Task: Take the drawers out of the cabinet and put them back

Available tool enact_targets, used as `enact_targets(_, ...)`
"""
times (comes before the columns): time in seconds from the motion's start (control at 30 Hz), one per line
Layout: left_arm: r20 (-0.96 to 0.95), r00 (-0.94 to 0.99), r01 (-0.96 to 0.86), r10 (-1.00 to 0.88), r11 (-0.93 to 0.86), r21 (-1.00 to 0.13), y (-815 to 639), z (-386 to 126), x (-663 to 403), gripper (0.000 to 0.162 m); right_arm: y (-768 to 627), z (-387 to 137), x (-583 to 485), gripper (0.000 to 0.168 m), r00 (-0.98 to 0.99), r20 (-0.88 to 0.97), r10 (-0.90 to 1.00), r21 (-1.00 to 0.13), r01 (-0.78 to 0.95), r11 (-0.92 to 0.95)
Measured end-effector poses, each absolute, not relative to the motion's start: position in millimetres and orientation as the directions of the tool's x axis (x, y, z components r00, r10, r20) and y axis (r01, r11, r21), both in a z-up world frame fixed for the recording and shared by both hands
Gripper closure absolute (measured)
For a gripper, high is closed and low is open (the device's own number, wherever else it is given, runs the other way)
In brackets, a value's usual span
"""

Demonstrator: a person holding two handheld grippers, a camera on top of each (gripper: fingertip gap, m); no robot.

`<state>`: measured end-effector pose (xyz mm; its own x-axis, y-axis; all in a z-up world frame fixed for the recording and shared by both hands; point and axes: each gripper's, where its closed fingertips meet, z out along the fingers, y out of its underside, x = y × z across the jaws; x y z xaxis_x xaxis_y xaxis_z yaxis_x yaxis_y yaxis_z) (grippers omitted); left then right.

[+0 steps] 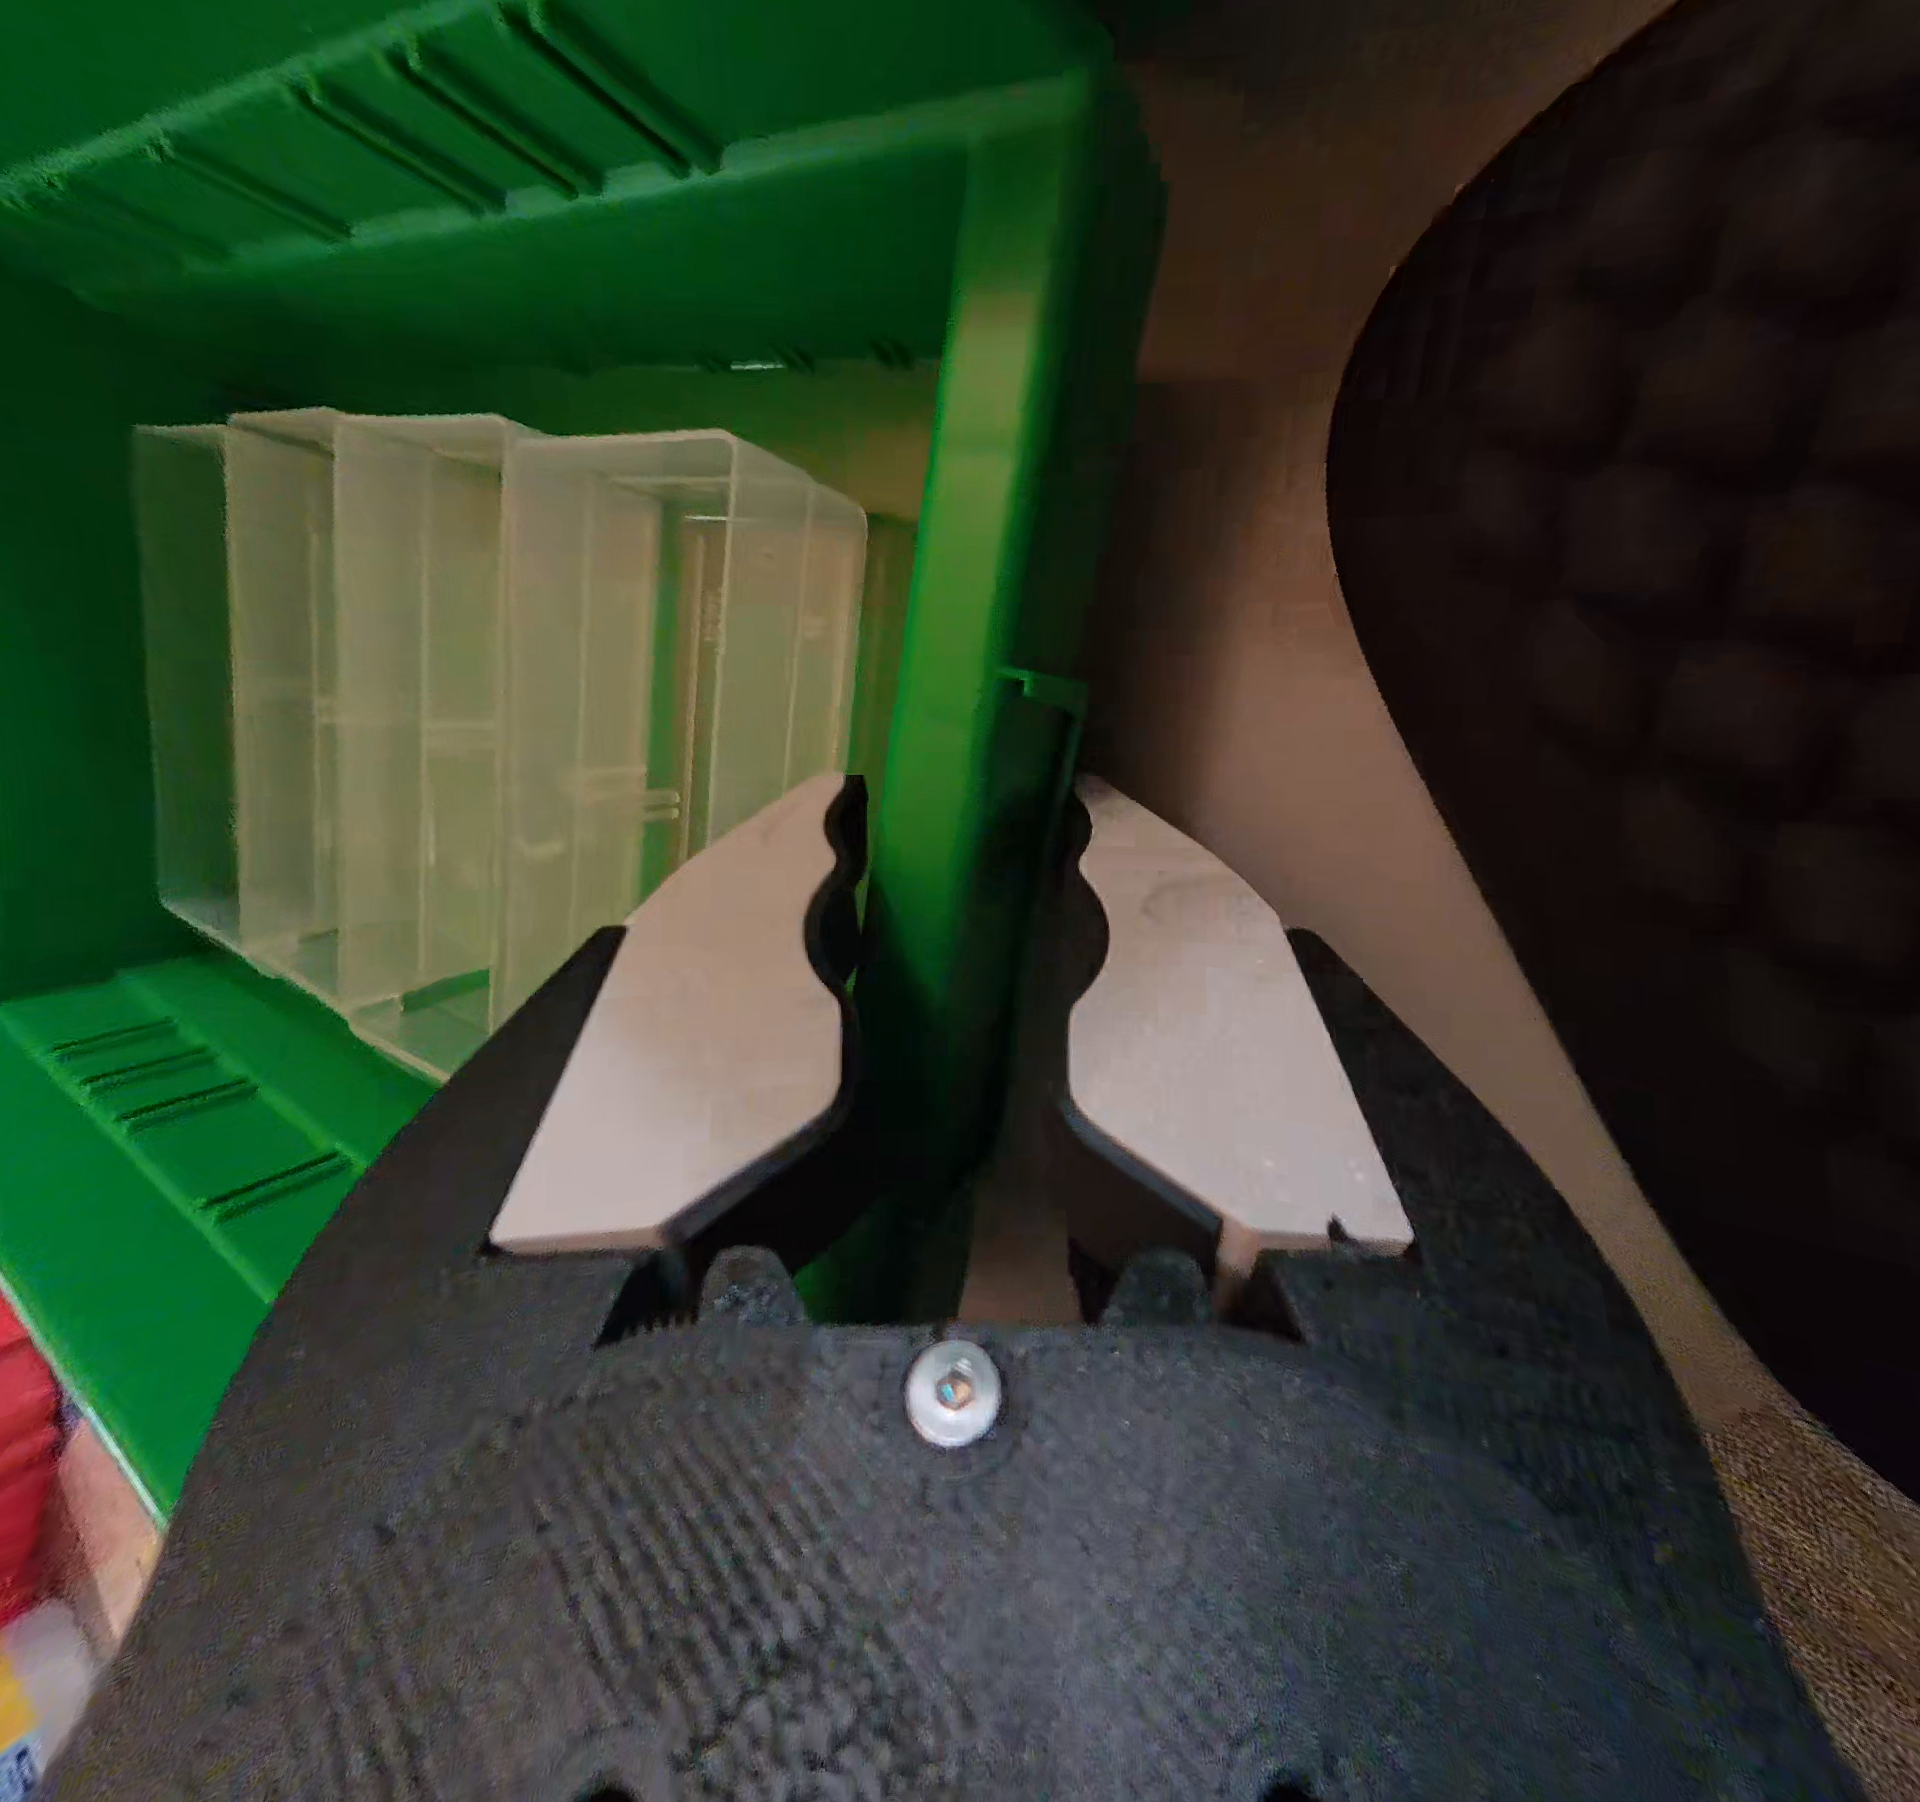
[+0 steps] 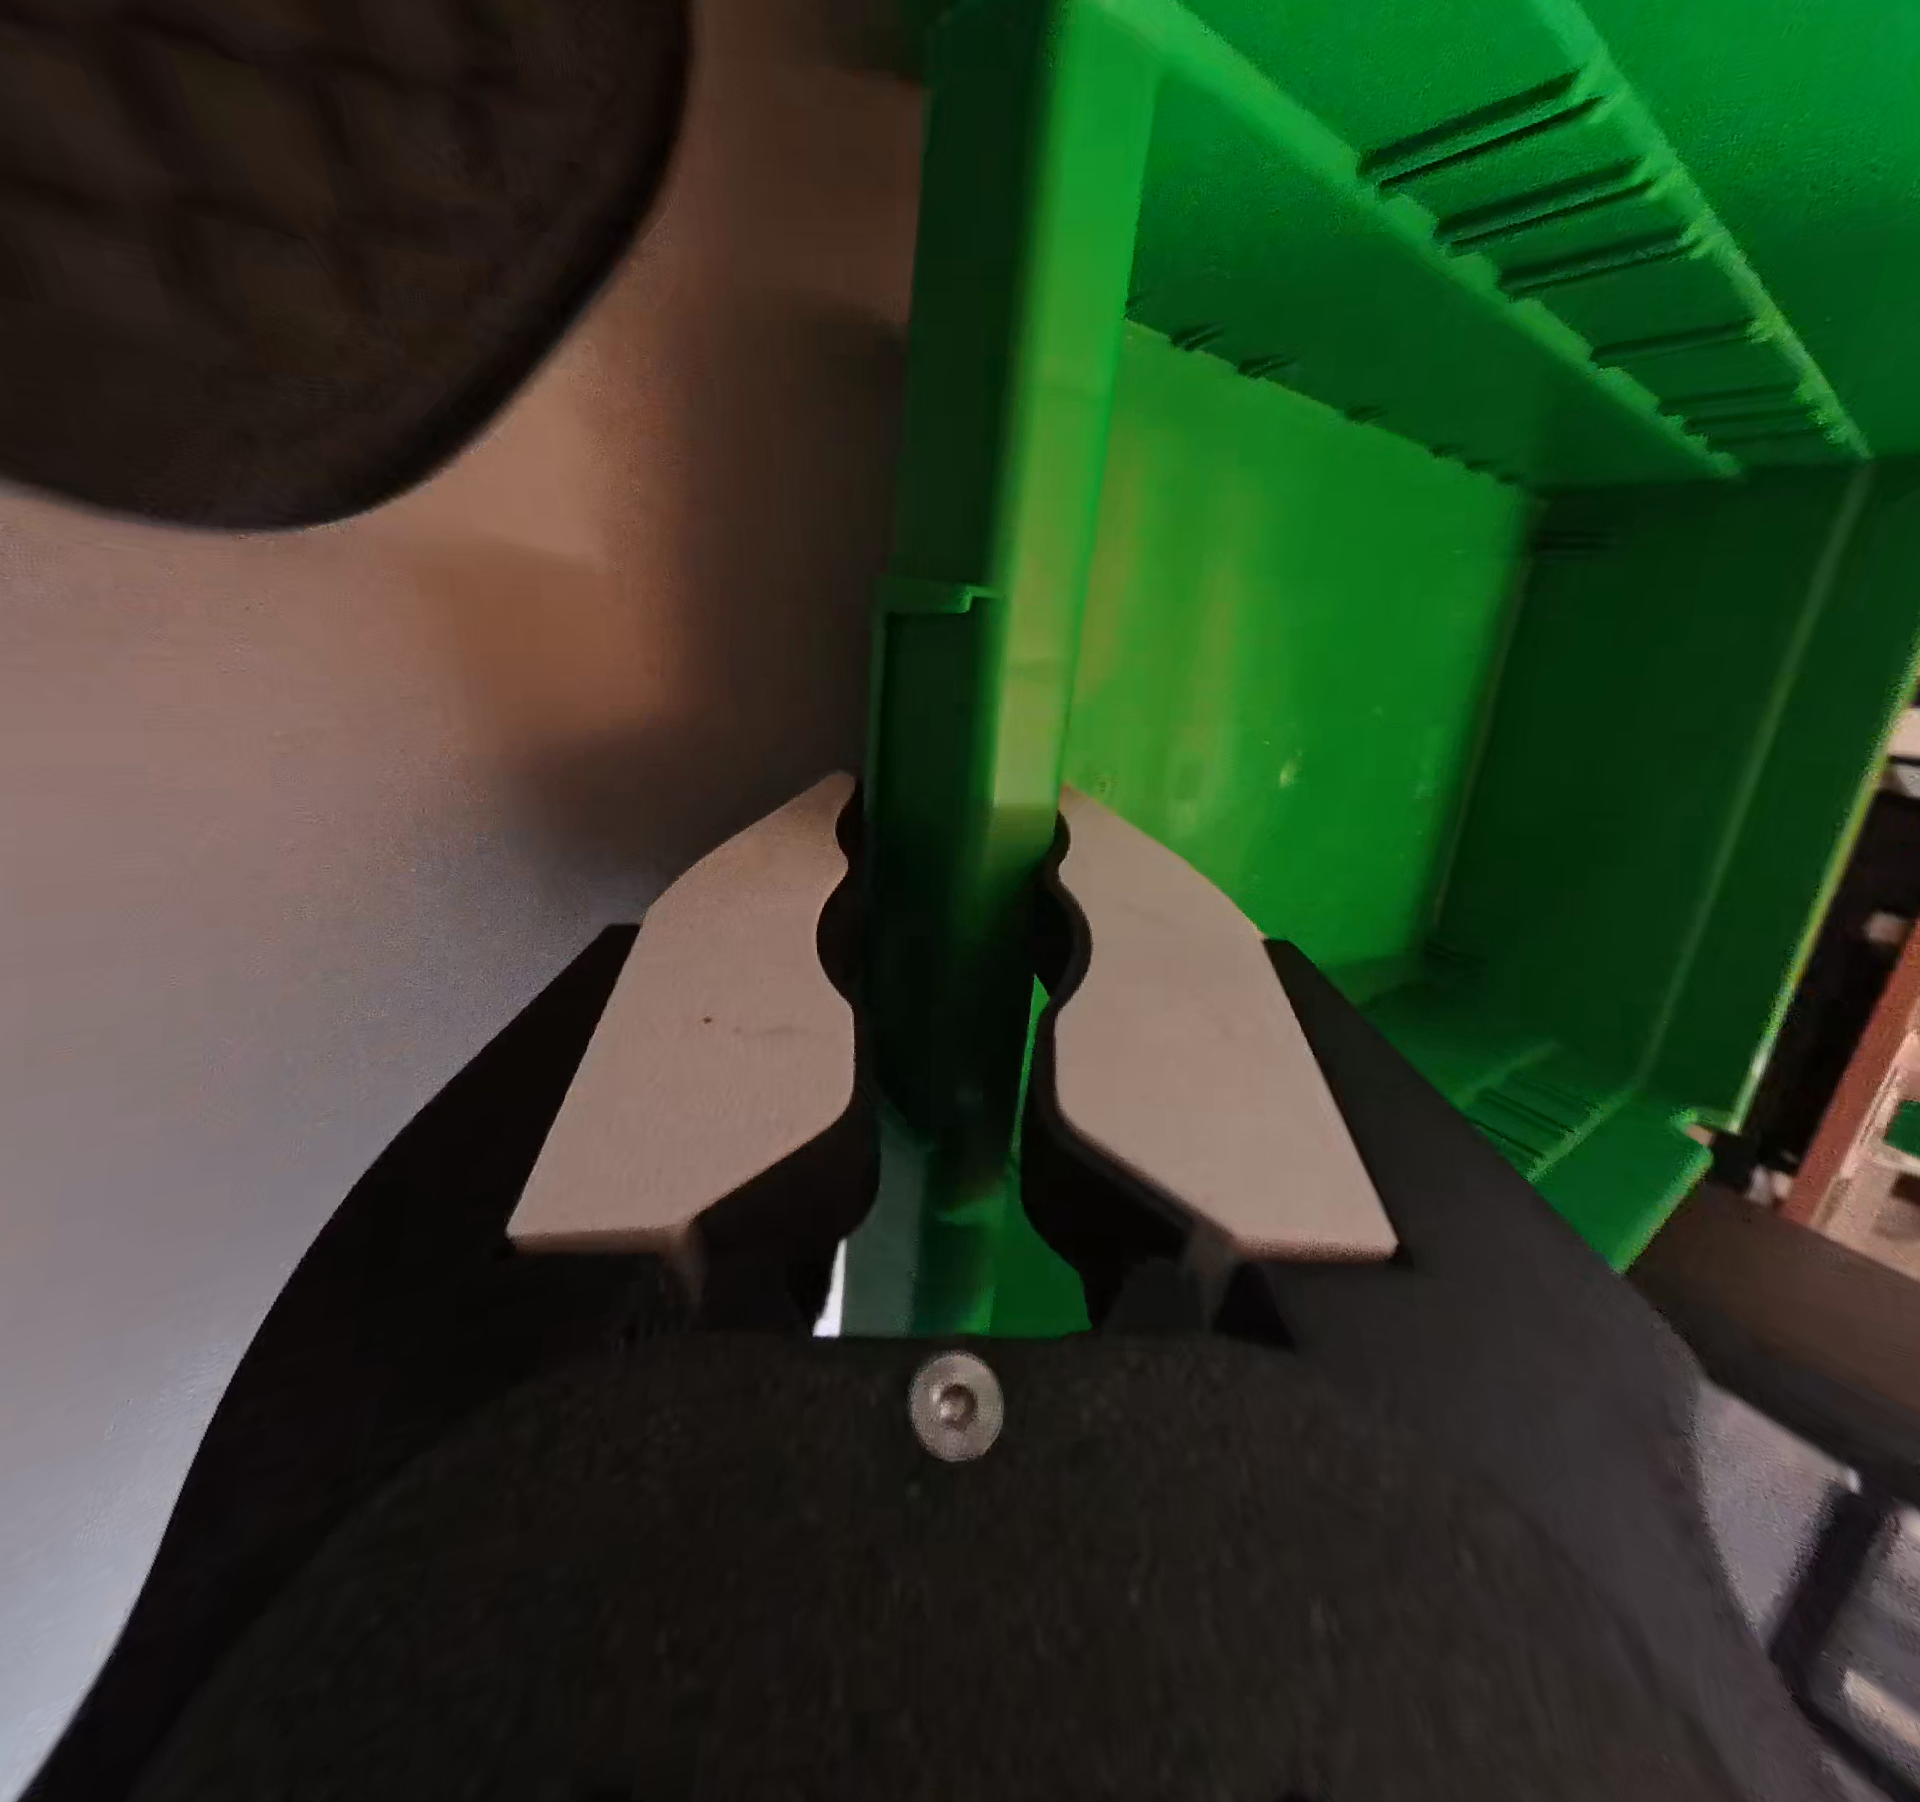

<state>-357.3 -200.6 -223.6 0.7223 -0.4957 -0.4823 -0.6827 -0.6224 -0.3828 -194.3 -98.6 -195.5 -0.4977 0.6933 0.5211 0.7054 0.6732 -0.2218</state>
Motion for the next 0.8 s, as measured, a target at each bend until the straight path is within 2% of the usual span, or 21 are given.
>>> enact_targets(0.27, -0.518, 0.687, -0.72, -0.51, -0.572, -0.391, -200.2, -222.5, -347.6, 0.128, -165.6, -129.3, -107.2, 0.139, -0.492, 0.487, 0.722, -0.393, 0.615, 0.684)
enact_targets(0.4, -0.537, 0.664, -0.741, -0.521, -0.554, -0.379, -196.4, -221.7, -340.6, 0.129, -198.5, -86.0, -65.9, 0.139, -0.432, 0.397, 0.809, -0.551, 0.593, 0.587)
enact_targets(0.47, -0.545, 0.652, -0.751, -0.526, -0.546, -0.372, -191.9, -221.4, -337.0, 0.129, -202.1, -67.4, -42.8, 0.139, -0.384, 0.365, 0.848, -0.592, 0.607, 0.53)
enact_targets(0.6, -0.558, 0.63, -0.772, -0.541, -0.514, -0.373, -176.8, -216.6, -323.8, 0.129, -189.5, -37.8, 8.1, 0.139, -0.234, 0.409, 0.882, -0.613, 0.645, 0.456)
enact_targets(0.8, -0.587, 0.57, -0.82, -0.575, -0.44, -0.365, -140.8, -213.8, -289.9, 0.129, -153.4, -16.1, 104.6, 0.139, -0.002, 0.555, 0.832, -0.513, 0.786, 0.345)
